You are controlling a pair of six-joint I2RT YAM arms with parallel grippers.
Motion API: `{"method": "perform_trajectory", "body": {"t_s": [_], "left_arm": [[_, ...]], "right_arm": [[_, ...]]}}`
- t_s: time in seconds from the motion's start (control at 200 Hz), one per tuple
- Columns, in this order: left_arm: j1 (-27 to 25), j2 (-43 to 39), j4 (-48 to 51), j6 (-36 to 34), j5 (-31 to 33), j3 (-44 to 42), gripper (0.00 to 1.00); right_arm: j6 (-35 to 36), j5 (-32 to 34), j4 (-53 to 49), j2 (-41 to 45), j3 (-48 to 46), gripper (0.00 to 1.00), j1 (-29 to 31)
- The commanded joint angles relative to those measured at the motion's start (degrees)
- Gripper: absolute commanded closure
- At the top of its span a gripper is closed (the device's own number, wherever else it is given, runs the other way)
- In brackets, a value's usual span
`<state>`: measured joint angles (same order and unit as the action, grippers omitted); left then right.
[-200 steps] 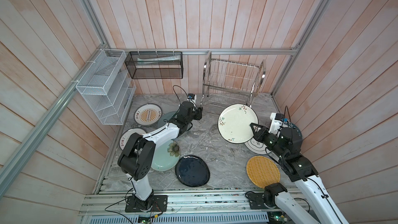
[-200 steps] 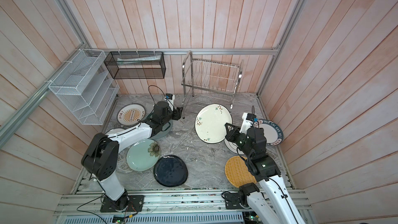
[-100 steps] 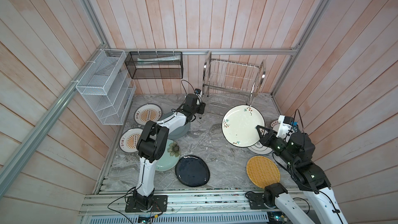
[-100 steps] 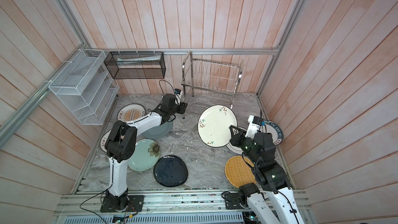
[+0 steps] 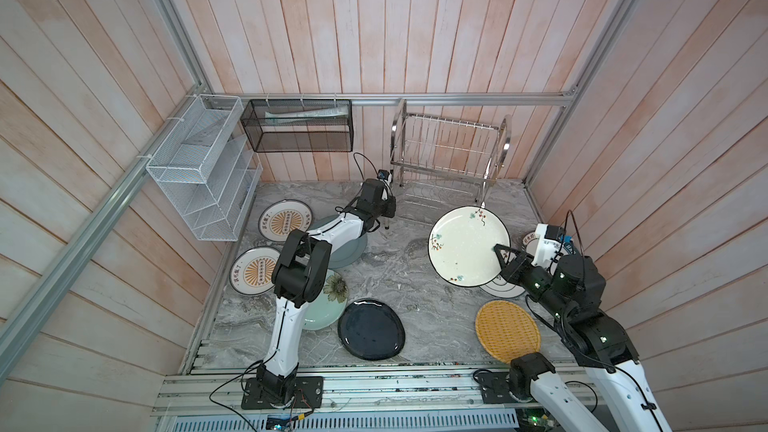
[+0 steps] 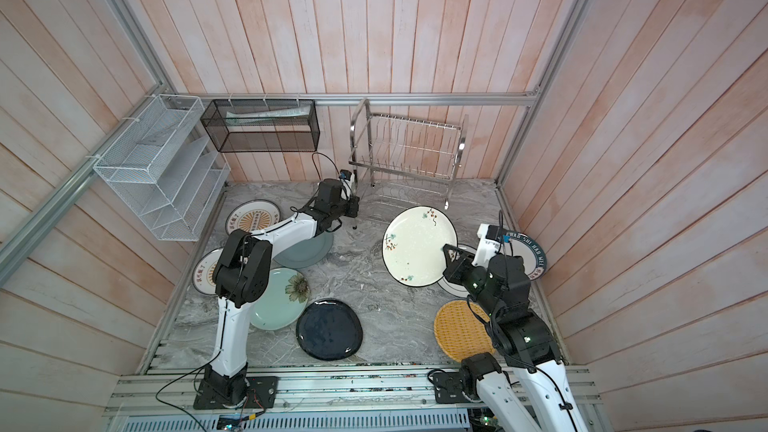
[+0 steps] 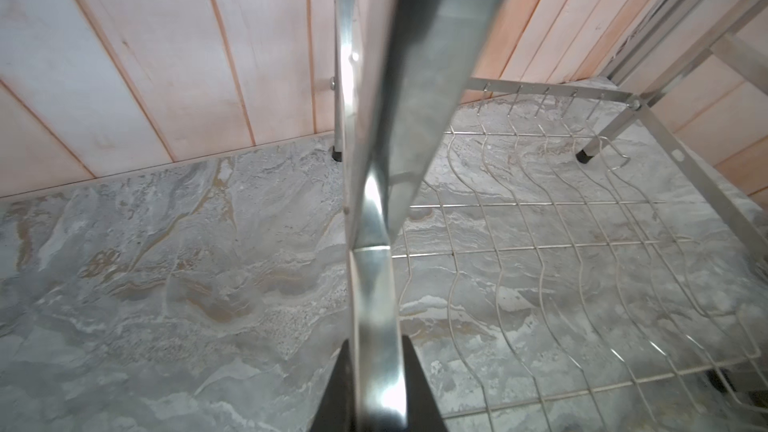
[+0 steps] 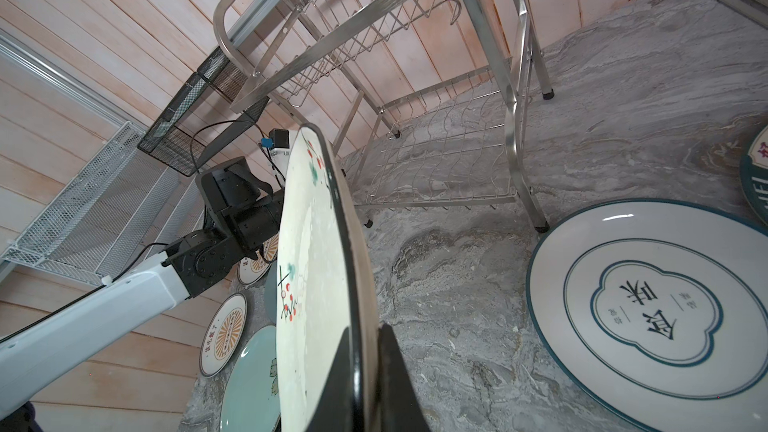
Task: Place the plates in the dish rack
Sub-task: 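Tilt the cream plate upright with the right gripper while the left arm withdraws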
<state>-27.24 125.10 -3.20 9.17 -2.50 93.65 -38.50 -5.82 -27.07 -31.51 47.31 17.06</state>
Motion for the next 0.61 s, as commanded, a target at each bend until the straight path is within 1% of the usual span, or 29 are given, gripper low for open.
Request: {"method": "perform_trajectory", "body": {"t_s": [0.0, 0.065, 0.285, 0.52, 0.6], "left_arm": [[-0.5, -4.4, -2.3, 3.3, 0.4, -4.9, 0.97], [-0.8, -5.8, -3.1, 3.8, 1.5, -6.7, 1.00], [-3.1, -11.3, -1.2, 6.6, 7.7, -12.1, 1.00], [-6.6, -17.0, 1.5, 13.1, 16.0, -19.2, 1.00], [-7.3, -19.2, 1.3, 15.4, 17.4, -22.2, 1.00]], "right_arm": [[-0.5, 0.3, 6.7, 0.5, 3.2, 1.00, -0.1], [-0.7, 0.2, 7.0, 0.4, 3.1, 1.00, -0.1], [-0.6, 1.3, 6.7, 0.8, 3.2, 1.00, -0.1], [0.1, 2.4, 7.6, -1.0, 5.2, 1.00, -0.1], [0.3, 2.3, 8.2, -1.7, 6.4, 1.00, -0.1]]}}
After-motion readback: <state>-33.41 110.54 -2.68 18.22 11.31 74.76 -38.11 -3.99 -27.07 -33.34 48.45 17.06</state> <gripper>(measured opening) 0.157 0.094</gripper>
